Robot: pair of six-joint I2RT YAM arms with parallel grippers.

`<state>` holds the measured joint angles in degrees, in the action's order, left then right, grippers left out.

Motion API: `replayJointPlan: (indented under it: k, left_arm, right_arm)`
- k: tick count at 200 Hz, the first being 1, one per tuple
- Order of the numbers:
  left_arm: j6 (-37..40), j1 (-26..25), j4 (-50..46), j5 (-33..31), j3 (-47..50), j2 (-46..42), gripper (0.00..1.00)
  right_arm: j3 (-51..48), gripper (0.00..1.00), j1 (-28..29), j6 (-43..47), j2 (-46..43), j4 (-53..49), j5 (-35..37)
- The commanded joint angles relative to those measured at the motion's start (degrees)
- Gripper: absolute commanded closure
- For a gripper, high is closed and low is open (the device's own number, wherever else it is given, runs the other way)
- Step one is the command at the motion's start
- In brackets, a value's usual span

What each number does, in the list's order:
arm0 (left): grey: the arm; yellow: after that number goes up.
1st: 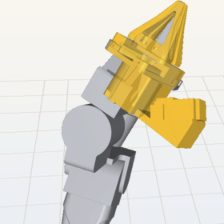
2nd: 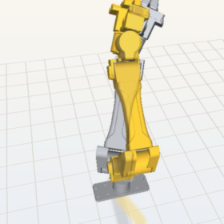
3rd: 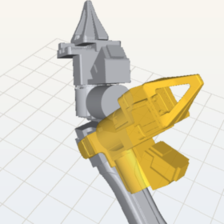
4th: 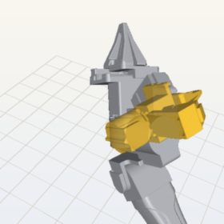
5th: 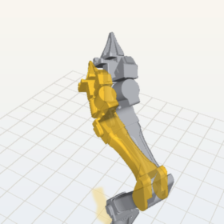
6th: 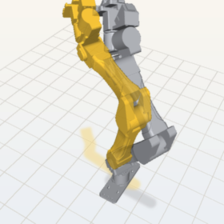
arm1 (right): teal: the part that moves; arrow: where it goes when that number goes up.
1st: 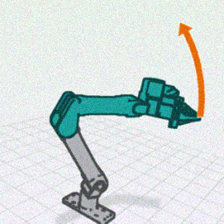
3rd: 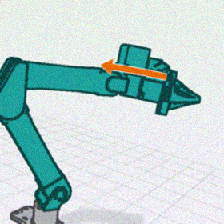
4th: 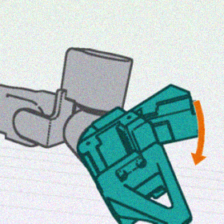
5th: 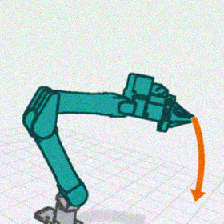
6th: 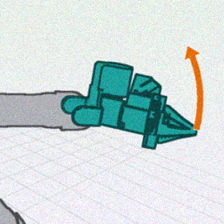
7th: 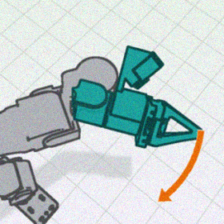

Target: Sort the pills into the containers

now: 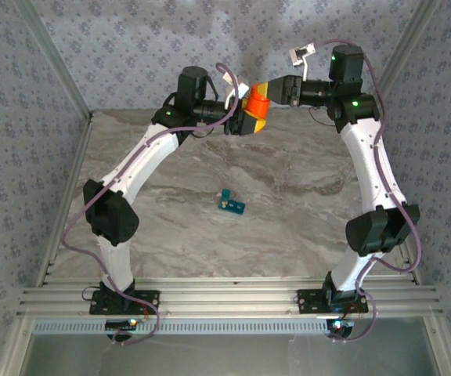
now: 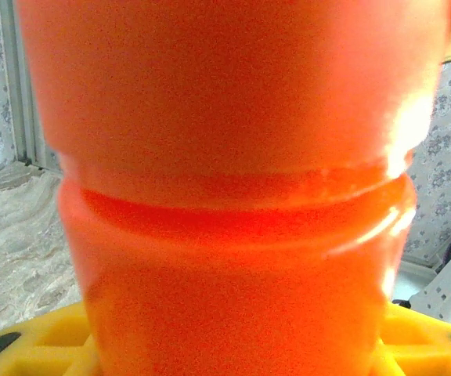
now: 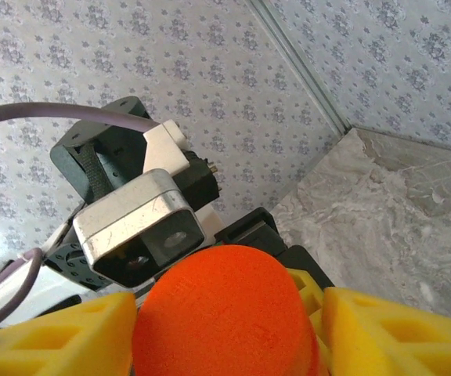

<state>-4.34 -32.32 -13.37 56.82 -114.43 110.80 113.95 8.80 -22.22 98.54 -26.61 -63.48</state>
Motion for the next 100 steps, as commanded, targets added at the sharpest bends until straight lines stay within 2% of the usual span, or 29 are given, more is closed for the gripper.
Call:
replayJointPlan:
  k: [1,24,50,100]
  left_arm:
    - [1.08,-0.47,0.37,1.96,-2.11,-0.24,1.0]
    - [1.14,-0.54,0.34,1.57,-2.24,-0.32,1.0]
    - [1.22,-0.62,0.61,0.27,-2.37,-0.5,1.0]
    - [1.73,-1.55,6.17,-7.95,1.59,-3.4,1.0]
  right_arm:
    - [0.35,0.44,0.4,0.88,-1.64,-1.3,-0.34]
    - [-1.54,0.52,0.66,1.05,-2.78,-0.93,0.7]
    - [-4.89,0.55,1.1,1.08,-4.59,-0.13,3.58]
    - [-14.19,0.61,2.13,-0.25,-8.68,4.06,10.5]
